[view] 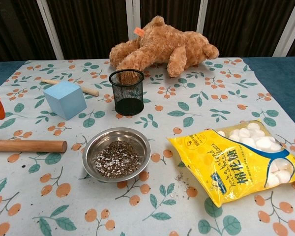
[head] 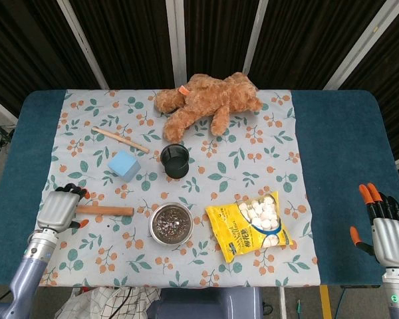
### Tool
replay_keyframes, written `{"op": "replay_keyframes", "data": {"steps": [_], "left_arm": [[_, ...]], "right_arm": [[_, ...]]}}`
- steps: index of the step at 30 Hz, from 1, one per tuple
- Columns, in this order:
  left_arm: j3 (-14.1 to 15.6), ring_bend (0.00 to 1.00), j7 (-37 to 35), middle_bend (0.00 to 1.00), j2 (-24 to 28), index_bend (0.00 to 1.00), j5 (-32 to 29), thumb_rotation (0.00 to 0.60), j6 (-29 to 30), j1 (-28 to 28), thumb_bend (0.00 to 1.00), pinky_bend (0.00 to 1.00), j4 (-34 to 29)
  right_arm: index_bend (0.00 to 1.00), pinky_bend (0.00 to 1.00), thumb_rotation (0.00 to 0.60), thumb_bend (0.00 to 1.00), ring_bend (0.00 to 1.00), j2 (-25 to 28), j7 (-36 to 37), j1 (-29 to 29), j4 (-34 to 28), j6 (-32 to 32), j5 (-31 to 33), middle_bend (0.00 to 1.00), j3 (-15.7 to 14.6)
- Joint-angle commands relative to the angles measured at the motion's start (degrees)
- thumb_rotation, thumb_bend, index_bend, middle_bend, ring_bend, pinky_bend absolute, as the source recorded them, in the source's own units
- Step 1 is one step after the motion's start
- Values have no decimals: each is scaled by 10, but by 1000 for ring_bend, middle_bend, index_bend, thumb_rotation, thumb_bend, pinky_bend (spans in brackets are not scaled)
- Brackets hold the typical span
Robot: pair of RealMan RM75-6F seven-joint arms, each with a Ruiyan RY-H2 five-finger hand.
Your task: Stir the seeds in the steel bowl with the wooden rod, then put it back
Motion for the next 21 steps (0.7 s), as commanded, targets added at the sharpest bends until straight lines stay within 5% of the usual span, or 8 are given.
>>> {"op": "replay_keyframes", "data": {"steps": [1,21], "left_arm": [[0,229,21,369,-27,398,-20,600,-6,-14,226,350,10],[-1,229,64,378,-98,435,-77,600,-13,-65,341,332,31]], "right_arm": [[0,0,600,415,0,0,1,0,0,0,0,0,0],[0,0,600,416,0,1,0,2,-2,-4,3,0,1]]}}
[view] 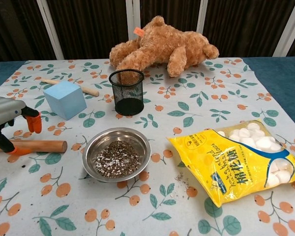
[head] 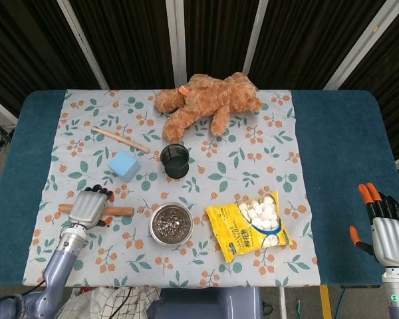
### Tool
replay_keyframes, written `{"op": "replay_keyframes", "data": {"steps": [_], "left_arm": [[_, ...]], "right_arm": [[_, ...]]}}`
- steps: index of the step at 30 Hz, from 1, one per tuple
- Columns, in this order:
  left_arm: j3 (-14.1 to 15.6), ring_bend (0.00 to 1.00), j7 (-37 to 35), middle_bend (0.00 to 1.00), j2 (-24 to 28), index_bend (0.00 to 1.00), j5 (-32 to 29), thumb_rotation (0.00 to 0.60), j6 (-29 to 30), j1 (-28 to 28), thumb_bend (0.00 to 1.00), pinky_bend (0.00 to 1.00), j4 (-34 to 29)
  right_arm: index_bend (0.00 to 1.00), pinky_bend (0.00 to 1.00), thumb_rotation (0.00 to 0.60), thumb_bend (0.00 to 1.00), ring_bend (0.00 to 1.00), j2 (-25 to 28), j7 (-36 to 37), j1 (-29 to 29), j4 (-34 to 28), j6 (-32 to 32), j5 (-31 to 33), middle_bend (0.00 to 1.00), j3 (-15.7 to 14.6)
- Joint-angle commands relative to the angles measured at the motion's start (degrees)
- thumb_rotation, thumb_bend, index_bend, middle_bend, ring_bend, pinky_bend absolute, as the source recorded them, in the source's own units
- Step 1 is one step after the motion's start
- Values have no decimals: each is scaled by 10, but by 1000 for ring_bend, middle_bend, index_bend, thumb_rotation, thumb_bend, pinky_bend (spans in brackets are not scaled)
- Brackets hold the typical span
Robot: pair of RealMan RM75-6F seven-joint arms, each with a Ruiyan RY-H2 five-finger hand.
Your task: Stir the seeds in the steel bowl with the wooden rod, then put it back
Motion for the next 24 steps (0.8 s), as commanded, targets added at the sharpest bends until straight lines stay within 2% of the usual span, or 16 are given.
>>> {"op": "replay_keyframes", "data": {"steps": [1,24], "left_arm": [[1,229,9,385,-7,437,-10,600,0,-7,341,331,-4],[10,229,55,461,-36,463,-68,600,10,-46,361,312,5]], "right_arm": [[0,0,600,415,0,0,0,0,0,0,0,0,0],[0,0,600,416,0,-1,3,0,1,-1,1,0,0]]}}
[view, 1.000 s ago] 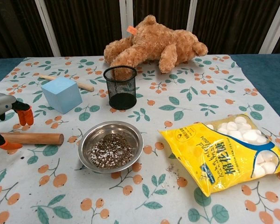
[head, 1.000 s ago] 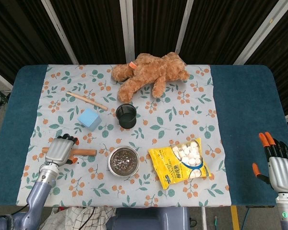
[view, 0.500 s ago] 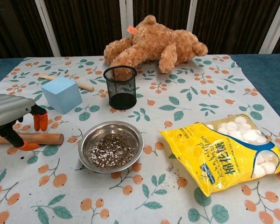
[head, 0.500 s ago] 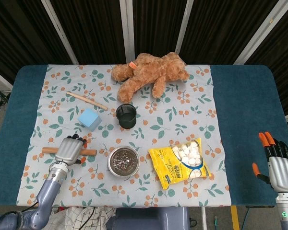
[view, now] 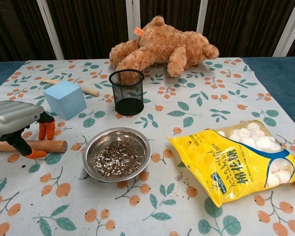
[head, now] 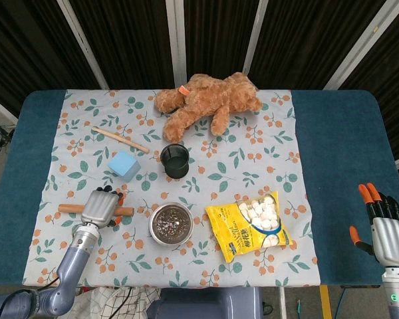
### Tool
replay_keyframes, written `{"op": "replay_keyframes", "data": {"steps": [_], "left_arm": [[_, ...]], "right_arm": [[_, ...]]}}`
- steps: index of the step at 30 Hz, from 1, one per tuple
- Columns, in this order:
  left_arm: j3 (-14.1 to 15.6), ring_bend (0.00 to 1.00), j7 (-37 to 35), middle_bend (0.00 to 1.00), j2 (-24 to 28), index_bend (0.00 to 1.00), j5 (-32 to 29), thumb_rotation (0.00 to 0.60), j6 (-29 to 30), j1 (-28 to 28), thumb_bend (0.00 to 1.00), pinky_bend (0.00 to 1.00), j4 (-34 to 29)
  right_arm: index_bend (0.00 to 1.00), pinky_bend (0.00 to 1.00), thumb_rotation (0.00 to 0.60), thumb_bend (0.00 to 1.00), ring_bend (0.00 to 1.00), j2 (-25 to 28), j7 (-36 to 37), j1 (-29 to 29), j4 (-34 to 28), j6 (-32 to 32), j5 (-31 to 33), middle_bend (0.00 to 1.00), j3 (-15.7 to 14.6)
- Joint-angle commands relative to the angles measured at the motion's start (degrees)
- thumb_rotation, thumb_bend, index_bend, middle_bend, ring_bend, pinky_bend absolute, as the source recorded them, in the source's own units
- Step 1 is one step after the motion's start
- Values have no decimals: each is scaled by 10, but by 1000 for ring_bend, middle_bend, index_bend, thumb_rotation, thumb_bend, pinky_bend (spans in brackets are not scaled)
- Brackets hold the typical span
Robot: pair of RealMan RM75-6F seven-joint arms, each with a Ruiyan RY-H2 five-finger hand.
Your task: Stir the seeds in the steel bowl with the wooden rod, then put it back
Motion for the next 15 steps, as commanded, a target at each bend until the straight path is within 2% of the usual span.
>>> {"op": "replay_keyframes", "data": {"steps": [1,15], "left_arm": [[2,228,2,465,0,464,-5,600,0,-3,361,312,1],[11,229,-5,563,-6,516,-7,600,6,-13,417,294,4]], "right_arm": [[0,0,600,416,0,0,0,0,0,0,0,0,0],[0,0,600,416,0,-1,-2,1,-1,0,1,0,1]]}}
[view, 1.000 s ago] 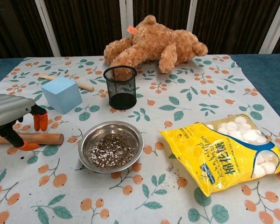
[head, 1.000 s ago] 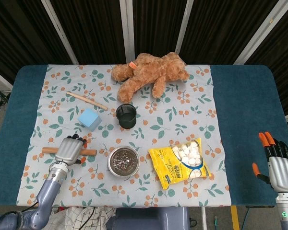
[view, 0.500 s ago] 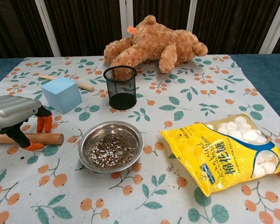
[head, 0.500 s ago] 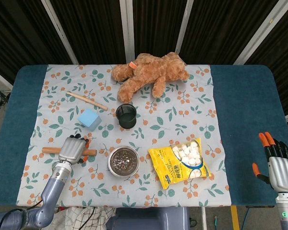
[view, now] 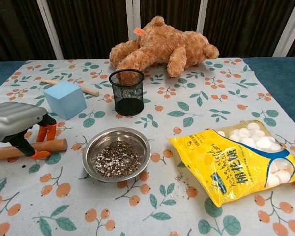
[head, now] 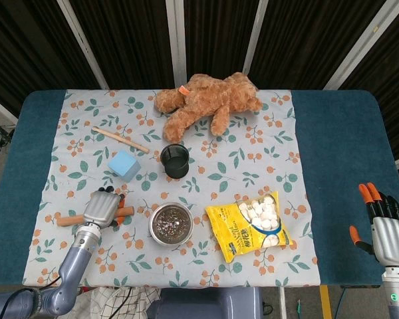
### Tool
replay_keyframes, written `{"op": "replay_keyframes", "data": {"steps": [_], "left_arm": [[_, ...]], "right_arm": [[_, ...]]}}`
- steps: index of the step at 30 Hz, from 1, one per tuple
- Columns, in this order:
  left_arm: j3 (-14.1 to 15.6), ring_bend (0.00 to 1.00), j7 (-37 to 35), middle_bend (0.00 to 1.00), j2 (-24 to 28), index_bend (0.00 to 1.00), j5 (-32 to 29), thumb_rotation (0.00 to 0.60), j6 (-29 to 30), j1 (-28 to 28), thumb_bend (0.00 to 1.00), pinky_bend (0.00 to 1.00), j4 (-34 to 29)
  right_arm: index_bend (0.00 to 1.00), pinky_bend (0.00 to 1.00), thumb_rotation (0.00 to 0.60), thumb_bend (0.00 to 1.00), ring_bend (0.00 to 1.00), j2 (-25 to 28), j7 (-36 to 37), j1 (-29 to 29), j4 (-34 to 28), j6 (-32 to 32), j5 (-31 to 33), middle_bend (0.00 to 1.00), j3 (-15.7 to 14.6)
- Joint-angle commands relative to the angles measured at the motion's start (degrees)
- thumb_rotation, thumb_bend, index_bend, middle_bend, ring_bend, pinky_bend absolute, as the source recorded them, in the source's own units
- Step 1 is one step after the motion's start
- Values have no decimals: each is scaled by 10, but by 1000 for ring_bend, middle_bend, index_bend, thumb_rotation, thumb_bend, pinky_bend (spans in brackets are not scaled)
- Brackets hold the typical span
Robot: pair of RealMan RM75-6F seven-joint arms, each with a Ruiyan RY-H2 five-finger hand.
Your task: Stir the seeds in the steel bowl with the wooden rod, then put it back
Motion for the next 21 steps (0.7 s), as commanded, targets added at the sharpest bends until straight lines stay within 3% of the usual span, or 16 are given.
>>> {"op": "replay_keyframes", "data": {"steps": [1,12,21], "left_arm": [[2,229,0,568,-1,520,0,600,0,-1,427,294,1],[6,240,-11,633,-3,570,11,600,11,-3,699,289,2],[7,256,-34,670,-2,607,35,600,24,0,758,286,0]], "right_arm": [[0,0,600,416,0,0,0,0,0,0,0,0,0],[0,0,600,415,0,0,1,0,0,0,0,0,0],[0,0,600,416,0,0,1,0,0,1,0,0,0]]}}
